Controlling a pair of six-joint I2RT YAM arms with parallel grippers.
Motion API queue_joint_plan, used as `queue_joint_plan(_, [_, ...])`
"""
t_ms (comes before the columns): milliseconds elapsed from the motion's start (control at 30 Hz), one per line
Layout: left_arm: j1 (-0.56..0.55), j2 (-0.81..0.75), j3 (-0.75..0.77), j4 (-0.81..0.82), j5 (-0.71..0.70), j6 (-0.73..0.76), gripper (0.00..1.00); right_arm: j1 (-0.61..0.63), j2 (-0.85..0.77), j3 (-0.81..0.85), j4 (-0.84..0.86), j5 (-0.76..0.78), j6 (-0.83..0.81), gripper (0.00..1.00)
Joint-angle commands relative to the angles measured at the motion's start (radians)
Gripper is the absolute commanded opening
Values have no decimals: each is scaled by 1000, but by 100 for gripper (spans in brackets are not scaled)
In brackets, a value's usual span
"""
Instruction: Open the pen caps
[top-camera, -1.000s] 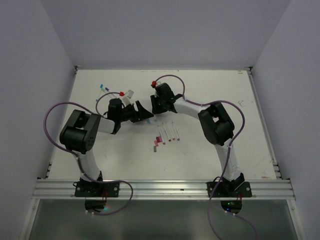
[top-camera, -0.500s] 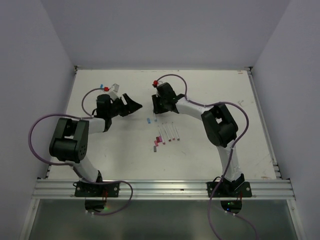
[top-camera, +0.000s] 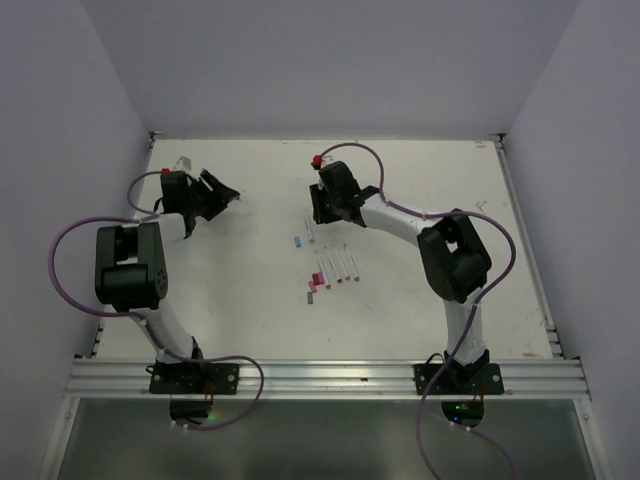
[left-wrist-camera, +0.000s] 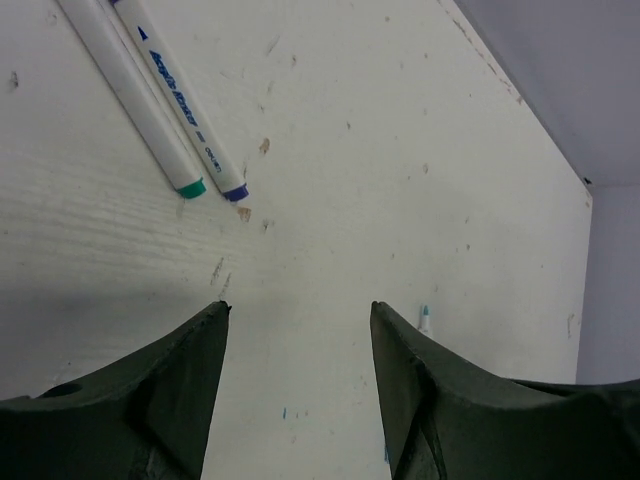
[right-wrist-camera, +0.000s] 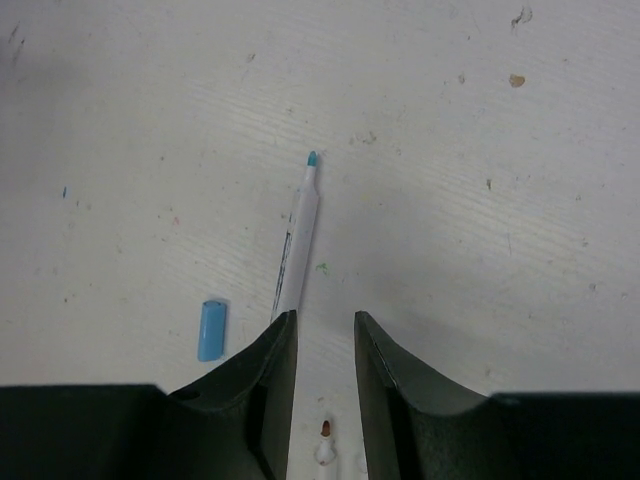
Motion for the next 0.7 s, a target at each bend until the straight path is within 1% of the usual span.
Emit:
queue_joint_plan(0, [12,12,114,-108,-113,12,61,-6,-76,-24,4,14,-12,33])
queue_joint_plan(67, [27,18,178,-157,-164,35,60,-3,-86,-40,8,0,-12,33])
queue_joint_plan(100, [30,22,203,-218,-193,51,60,-3,-89,-48,10,0,-10,33])
queue_joint_plan(133, [31,25,229,-245,-245,93,60,-3,-96,-56,14,0,-12,33])
queue_joint_plan(167, [31,31,287,-271,-267,119,60,-3,-99,-71,19,-3,-12,33])
queue_joint_plan(200, [33,46,319,-355,-317,176,60,-1,-101,-77,20,-3,-14,33])
queue_joint_plan(233, [33,58,386,-387,-339,202,60,-3,-104,-85,19,-8,-17,33])
queue_joint_plan(300, [36,93,450,-461,-370,256,61,-3,-110,-94,13,-24,-21,33])
queue_joint_plan(333, [39,104,477,-477,-384,300,60,-4,-115,-100,16,-32,-21,33])
queue_joint_plan(367, [41,114,517,-489,-388,319,59,-3,-127,-114,23,-31,-21,33])
queue_joint_plan(433, [48,130,549,-503,-408,359,57,-3,-138,-122,22,-69,-24,33])
queue_joint_plan(600, [53,140,557,-495,-463,422,53,-4,-158,-105,-15,-115,-63,33])
queue_joint_plan(667, [53,141,557,-504,-476,443,50,-6,-165,-119,2,-133,-63,33])
